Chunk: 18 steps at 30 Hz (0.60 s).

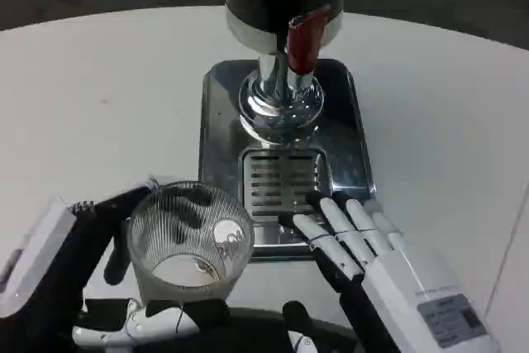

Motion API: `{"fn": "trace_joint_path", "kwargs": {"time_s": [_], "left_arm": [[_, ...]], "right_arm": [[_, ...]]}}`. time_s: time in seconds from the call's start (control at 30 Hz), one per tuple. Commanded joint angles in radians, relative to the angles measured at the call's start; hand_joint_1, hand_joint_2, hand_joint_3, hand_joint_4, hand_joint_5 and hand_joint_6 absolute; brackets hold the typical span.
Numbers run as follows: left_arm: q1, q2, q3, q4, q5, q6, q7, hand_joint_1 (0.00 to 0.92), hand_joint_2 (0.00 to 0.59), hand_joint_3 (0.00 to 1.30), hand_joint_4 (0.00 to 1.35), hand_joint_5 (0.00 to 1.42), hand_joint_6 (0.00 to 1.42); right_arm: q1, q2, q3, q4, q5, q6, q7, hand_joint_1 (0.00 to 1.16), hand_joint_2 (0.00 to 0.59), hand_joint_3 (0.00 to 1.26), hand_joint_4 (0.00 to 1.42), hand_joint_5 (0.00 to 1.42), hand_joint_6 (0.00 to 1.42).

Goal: Grasp the cup under the faucet to collect the drink, then remove the cup.

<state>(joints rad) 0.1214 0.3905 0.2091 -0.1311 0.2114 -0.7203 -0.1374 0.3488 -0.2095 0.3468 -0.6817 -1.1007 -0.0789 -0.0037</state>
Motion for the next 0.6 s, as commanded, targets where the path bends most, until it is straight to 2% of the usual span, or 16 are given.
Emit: {"fn": "trace_joint_path", "kwargs": {"time_s": [0.03, 0.6], "left_arm": [[0.006, -0.003, -0.006, -0.025, 0.005, -0.001, 0.01, 0.56, 0.162, 0.98, 1.08, 1.2, 1.34], [0.008, -0.007, -0.006, -0.037, 0.003, 0.01, 0.011, 0.569, 0.156, 0.98, 1.07, 1.2, 1.34]], "right_arm": [[0.01, 0.001, -0.004, -0.022, 0.009, -0.02, -0.01, 0.5, 0.528, 0.15, 0.02, 0.0, 0.02], [0.012, 0.011, -0.009, -0.028, 0.011, -0.017, -0.002, 0.5, 0.528, 0.14, 0.03, 0.0, 0.02]]}}
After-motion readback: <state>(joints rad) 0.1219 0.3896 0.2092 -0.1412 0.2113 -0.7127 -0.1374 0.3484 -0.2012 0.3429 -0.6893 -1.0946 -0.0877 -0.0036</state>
